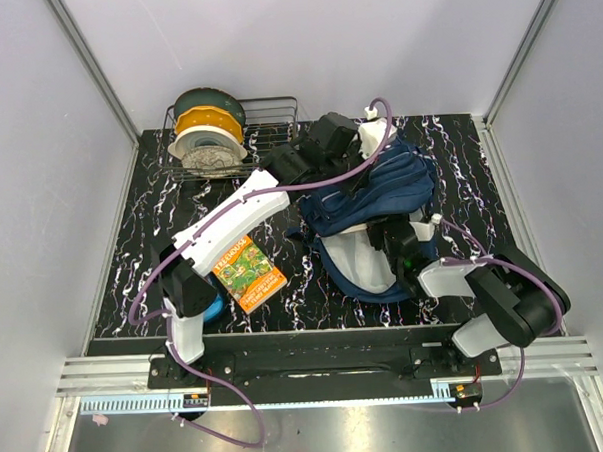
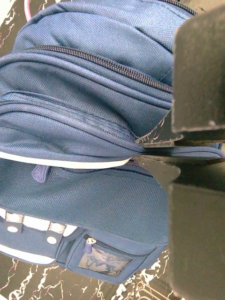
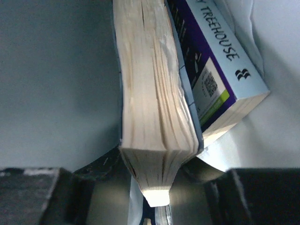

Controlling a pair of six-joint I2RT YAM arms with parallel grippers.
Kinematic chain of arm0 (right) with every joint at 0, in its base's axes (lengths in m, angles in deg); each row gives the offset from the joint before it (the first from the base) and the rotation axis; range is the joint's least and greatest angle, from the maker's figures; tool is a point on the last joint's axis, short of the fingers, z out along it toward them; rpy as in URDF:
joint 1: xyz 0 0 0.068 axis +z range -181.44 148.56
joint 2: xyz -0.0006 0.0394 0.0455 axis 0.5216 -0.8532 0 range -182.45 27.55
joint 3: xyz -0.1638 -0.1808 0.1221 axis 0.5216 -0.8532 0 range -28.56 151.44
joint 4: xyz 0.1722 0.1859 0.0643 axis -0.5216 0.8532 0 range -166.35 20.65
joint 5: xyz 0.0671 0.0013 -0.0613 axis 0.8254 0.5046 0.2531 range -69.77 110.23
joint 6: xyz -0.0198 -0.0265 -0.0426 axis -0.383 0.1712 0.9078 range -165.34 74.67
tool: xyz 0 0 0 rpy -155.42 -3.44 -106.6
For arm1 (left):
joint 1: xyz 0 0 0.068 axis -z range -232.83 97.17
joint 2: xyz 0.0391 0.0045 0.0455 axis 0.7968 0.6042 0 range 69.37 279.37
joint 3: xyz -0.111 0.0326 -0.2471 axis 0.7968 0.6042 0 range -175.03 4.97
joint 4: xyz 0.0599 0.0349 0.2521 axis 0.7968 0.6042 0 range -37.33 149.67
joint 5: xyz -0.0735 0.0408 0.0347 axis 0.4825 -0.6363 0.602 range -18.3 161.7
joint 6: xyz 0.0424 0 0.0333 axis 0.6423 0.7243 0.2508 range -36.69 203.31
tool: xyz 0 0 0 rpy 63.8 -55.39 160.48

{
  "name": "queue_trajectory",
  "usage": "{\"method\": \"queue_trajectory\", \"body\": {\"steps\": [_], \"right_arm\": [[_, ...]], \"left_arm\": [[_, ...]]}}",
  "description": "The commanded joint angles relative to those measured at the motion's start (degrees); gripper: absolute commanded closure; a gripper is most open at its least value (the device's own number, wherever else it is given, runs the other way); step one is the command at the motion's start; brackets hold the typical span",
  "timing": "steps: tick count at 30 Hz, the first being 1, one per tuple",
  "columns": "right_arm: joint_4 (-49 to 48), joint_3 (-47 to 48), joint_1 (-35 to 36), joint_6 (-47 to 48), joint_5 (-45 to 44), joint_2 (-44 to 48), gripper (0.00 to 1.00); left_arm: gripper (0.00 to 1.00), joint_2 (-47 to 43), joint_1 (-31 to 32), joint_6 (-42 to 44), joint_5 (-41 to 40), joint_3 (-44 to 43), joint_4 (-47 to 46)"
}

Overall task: Pack the student bag
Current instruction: Place the book in the student bag.

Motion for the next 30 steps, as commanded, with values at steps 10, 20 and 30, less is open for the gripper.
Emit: {"method": "queue_trajectory", "body": {"steps": [10,20,30], "right_arm": [[4.92,4.33,-3.44,-0.19,3.58,3.3,0.31],[17.21,-0.34,-3.44,1.66,2.88,18.43,0.2],[13.19,2.82,-3.44,-5.37,6.05,10.03,0.6]], "left_arm": [[1.0,-7.65,-2.71,-3.29,5.45,1.01,-13.98],[1.0,-7.91,-5.26,-6.72,7.74,3.12,-16.26],[1.0,-7.3,-5.7,-8.82,10.28,3.03,-17.23]]}}
